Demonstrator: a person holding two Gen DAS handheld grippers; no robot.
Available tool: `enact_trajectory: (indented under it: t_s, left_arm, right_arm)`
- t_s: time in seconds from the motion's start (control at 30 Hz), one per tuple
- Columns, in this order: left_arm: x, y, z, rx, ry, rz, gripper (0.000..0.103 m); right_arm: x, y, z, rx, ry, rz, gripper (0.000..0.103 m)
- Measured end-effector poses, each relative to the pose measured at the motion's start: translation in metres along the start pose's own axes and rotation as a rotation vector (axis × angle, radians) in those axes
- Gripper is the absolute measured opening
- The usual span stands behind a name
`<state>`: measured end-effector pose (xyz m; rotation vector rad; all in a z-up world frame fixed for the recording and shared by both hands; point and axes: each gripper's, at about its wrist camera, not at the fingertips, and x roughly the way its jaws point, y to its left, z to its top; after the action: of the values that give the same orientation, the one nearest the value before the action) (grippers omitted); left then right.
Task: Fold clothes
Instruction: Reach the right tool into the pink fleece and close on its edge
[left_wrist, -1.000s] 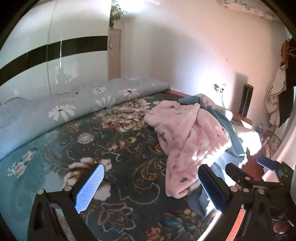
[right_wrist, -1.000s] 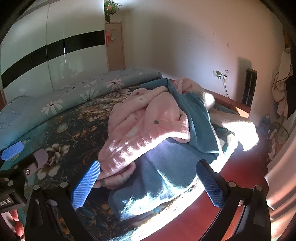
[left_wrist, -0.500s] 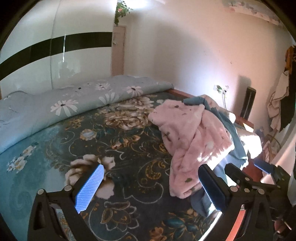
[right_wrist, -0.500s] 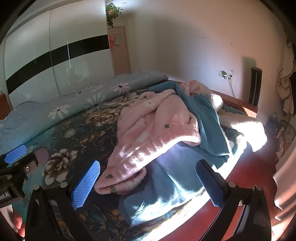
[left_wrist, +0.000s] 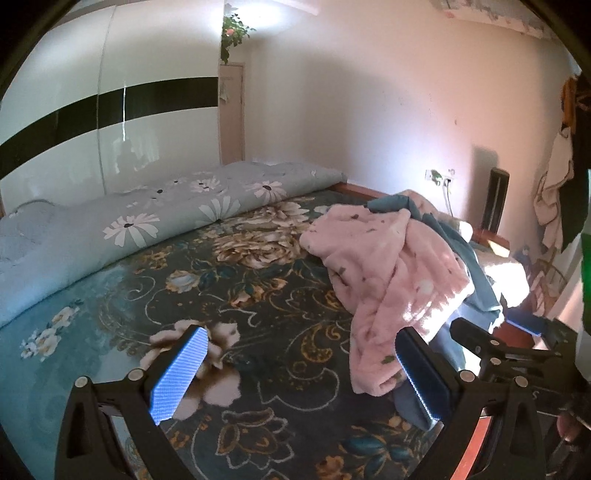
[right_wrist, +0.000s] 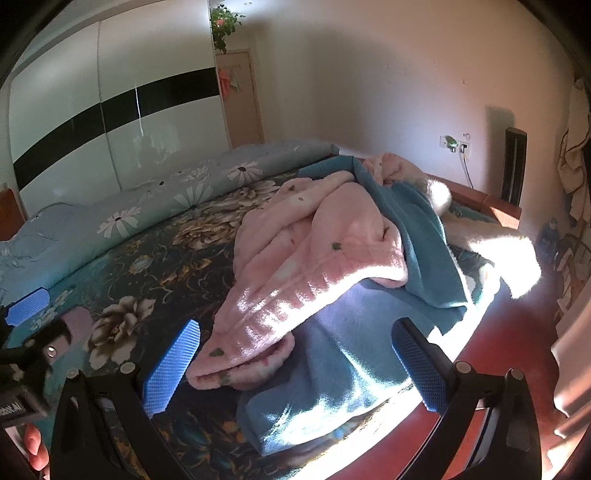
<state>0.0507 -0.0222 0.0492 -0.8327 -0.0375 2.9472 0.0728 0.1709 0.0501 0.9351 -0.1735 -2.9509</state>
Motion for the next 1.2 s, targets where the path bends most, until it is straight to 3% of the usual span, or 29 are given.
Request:
enact_trajectory:
  t_s: [0.17,0.37,0.63,0.67,0.73,0.87,0.93,1.0,1.2]
  left_arm:
    - [-0.002,0.024,-0.002,-0.031,0.009,0.029,0.103]
    - [-0.012,0.056,-0.013,-0.052,-0.005,0.102,0.103]
    - [-0.020,0.089,-0.032,-0.097,0.028,0.135,0.103]
    - [-0.021,0.095,-0.036,-0.113,0.034,0.143,0.103]
    - [-0.024,0.104,-0.041,-0.139,0.036,0.149,0.103]
    - [-0.031,0.123,-0.050,-0.191,0.031,0.161,0.103]
    - [-0.033,0.133,-0.053,-0.219,0.034,0.169,0.103]
    - [-0.035,0.145,-0.057,-0.257,0.040,0.173,0.103]
    - [-0.055,0.182,-0.072,-0.405,0.013,0.140,0.103]
  right_arm:
    - [0.006,-0.006,0.006,-0.003,0.007,0.005,0.103]
    - [0.030,-0.022,0.044,-0.033,0.001,-0.001,0.103]
    - [0.102,0.011,0.079,-0.025,0.107,0.162,0.099]
    - [0.112,0.017,0.081,-0.030,0.118,0.159,0.096]
    - [0.133,0.022,0.084,-0.022,0.158,0.143,0.074]
    - [0.168,0.015,0.082,0.060,0.250,0.096,0.049]
    - [0.169,0.012,0.083,0.082,0.238,0.106,0.028]
    - [0.166,0.011,0.086,0.091,0.222,0.146,0.017]
    - [0.160,0.017,0.102,0.128,0.235,0.356,0.010]
